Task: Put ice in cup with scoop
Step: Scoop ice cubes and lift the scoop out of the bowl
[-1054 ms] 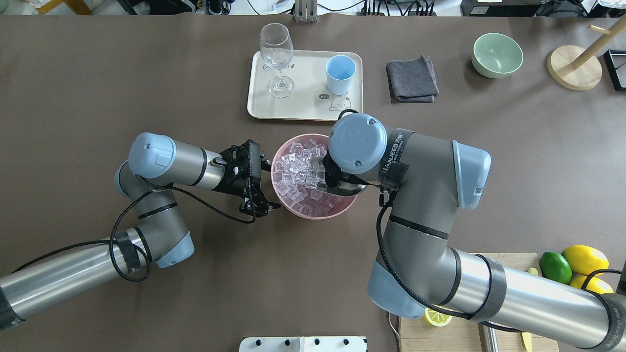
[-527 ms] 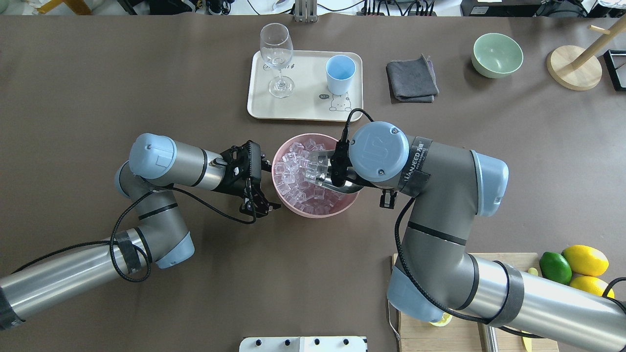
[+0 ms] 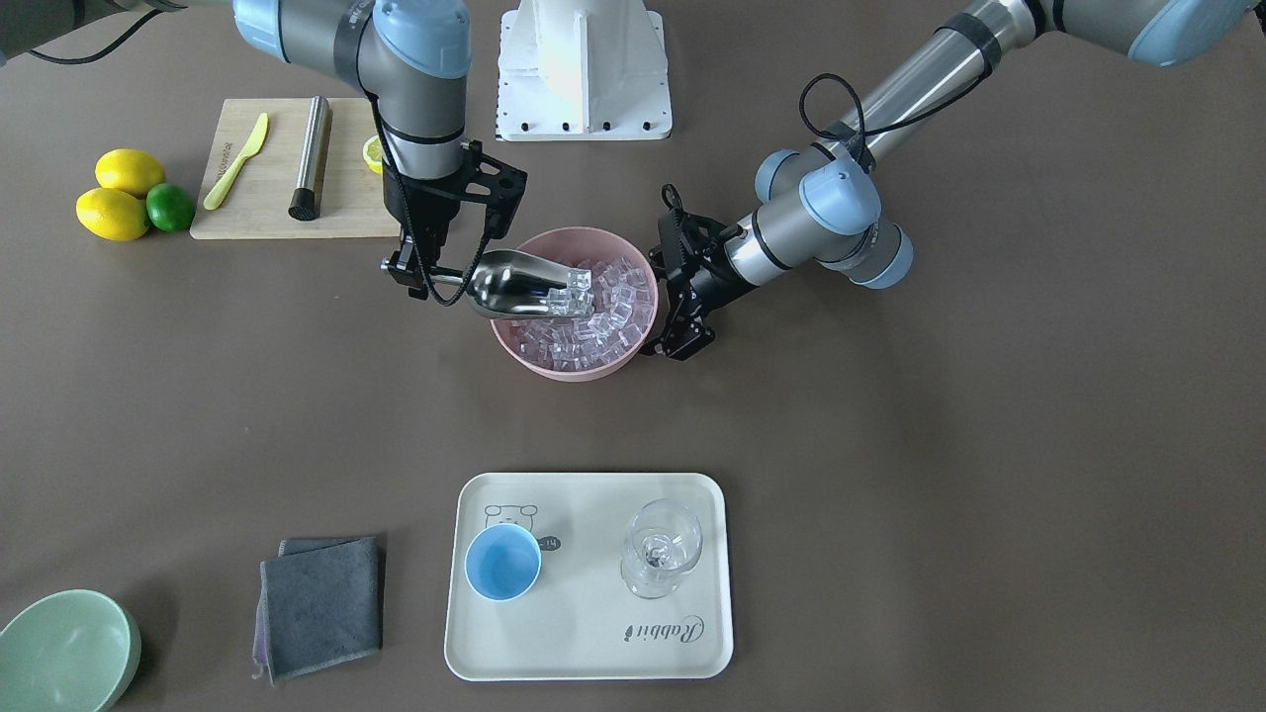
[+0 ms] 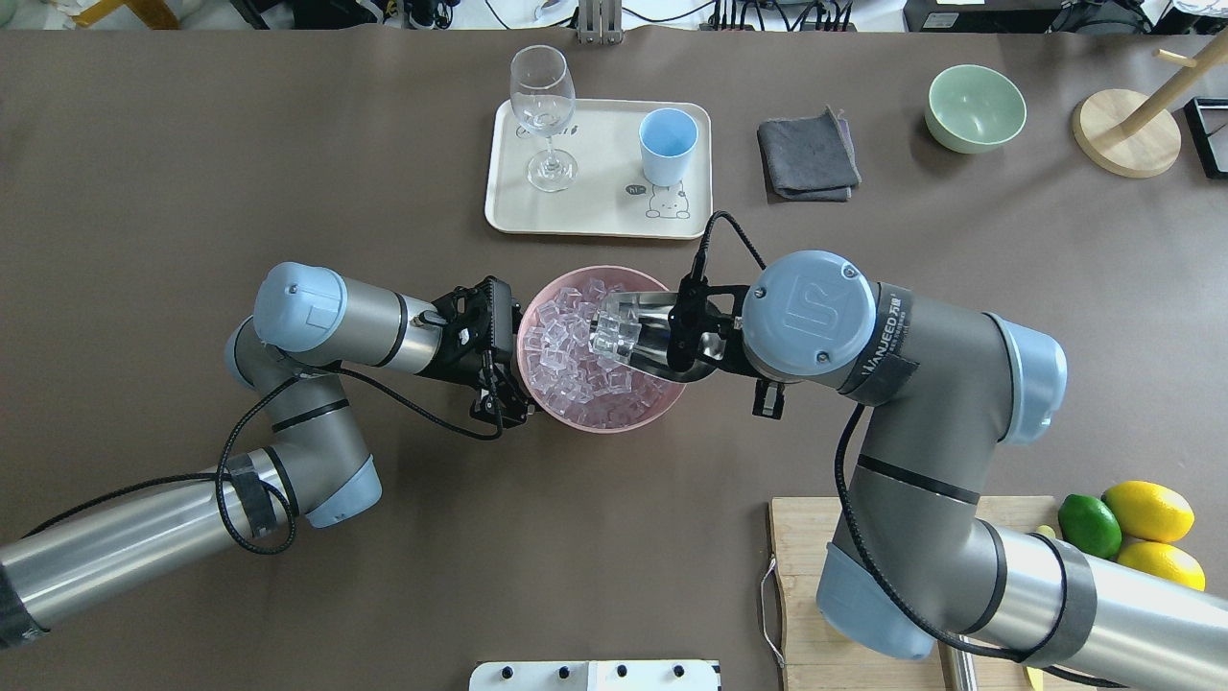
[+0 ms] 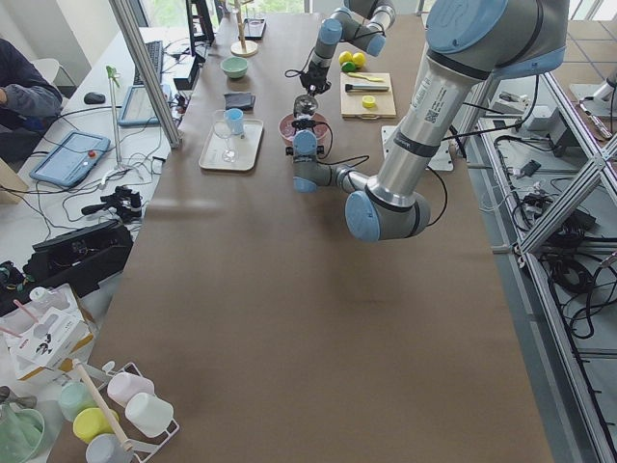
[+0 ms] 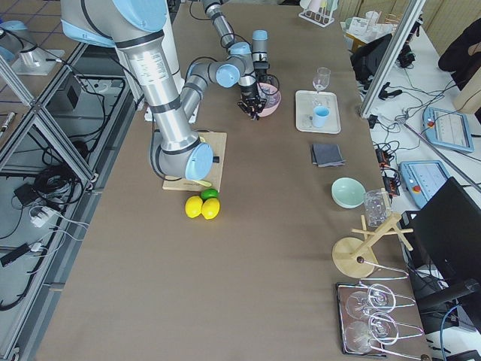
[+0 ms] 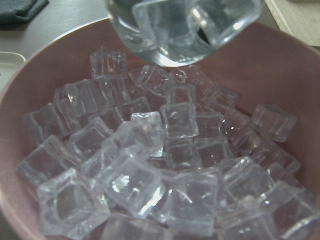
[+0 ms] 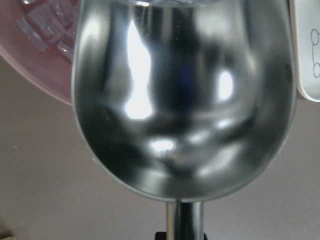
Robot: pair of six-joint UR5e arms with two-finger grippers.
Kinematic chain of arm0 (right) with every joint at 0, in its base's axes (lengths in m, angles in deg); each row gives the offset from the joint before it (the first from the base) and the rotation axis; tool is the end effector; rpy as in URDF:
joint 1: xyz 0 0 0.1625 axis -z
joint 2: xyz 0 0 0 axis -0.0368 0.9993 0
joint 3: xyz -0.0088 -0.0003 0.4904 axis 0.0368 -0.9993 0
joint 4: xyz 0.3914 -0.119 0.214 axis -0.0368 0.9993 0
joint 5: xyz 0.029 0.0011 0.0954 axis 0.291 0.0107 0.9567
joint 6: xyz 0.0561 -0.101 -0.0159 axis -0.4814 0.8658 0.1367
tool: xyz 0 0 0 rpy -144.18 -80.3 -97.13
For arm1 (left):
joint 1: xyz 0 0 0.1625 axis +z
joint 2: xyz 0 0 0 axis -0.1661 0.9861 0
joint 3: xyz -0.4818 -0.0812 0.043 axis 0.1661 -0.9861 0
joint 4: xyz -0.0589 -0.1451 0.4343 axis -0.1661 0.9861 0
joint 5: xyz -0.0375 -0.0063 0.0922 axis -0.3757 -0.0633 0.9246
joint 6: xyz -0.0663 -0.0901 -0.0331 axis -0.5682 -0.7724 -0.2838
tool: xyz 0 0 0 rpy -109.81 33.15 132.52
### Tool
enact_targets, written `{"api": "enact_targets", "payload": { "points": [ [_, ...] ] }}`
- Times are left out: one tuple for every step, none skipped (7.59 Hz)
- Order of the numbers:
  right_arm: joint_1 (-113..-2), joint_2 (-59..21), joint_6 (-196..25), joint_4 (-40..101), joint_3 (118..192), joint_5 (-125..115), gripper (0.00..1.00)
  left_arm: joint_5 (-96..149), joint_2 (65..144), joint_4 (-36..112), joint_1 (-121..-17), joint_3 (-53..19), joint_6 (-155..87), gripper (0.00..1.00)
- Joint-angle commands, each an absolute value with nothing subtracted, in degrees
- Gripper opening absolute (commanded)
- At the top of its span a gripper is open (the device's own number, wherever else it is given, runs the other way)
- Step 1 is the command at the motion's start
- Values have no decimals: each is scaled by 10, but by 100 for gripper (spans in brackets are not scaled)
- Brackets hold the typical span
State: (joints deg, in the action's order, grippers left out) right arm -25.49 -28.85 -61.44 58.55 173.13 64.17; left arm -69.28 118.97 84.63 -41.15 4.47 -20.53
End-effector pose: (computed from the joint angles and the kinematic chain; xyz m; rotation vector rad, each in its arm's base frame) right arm -0.5362 -0.4257 0.2789 0.5850 -0.3458 -1.1933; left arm 0.6505 -0.4935 0.3701 1.1722 1.1420 1.1432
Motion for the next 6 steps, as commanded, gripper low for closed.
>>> {"api": "enact_targets", "payload": {
  "points": [
    [-255,-241,-634,528,1799,664,0,-693,1190,845,-411,46,-205,98],
    [-256,-221,-665,493,1822,667,0,-693,1190,845,-412,46,-205,98],
    [-257,-215,-691,461,1827,667,0,-694,1189,845,-412,45,-205,98],
    [-269,-214,-725,420,1827,668,0,-694,1188,845,-413,44,-206,98],
    [-280,-214,-732,407,1826,672,0,-694,1185,842,-417,39,-211,98],
    [-287,-214,-733,407,1822,674,0,-695,1181,825,-427,25,-212,98]
  ]
}}
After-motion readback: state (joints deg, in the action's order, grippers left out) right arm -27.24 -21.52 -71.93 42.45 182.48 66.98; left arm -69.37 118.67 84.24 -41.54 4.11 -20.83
